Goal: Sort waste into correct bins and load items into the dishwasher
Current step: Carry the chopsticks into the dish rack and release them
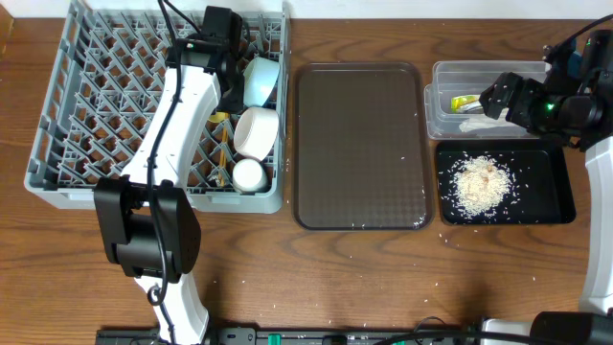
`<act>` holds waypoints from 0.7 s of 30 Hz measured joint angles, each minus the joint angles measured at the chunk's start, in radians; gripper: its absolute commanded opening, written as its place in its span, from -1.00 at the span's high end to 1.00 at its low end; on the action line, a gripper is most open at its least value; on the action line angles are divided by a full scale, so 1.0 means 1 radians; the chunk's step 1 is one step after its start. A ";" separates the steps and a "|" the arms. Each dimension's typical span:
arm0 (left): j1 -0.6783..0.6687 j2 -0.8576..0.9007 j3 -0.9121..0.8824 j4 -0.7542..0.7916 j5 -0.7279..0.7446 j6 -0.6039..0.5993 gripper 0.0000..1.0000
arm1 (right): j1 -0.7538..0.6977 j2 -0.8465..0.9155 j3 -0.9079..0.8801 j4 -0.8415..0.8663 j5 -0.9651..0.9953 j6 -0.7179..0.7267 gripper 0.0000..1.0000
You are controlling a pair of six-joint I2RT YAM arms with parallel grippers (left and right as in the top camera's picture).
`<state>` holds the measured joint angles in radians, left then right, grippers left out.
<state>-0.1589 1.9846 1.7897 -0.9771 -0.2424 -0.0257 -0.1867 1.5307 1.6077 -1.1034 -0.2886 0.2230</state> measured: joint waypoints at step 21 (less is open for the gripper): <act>0.000 -0.724 -0.002 -0.323 0.214 -0.127 -0.73 | 0.000 0.000 0.000 0.000 0.000 0.000 -0.98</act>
<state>-0.1589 1.2610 1.7882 -1.3003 -0.0288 -0.1532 -0.1867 1.5307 1.6073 -1.1030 -0.2886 0.2230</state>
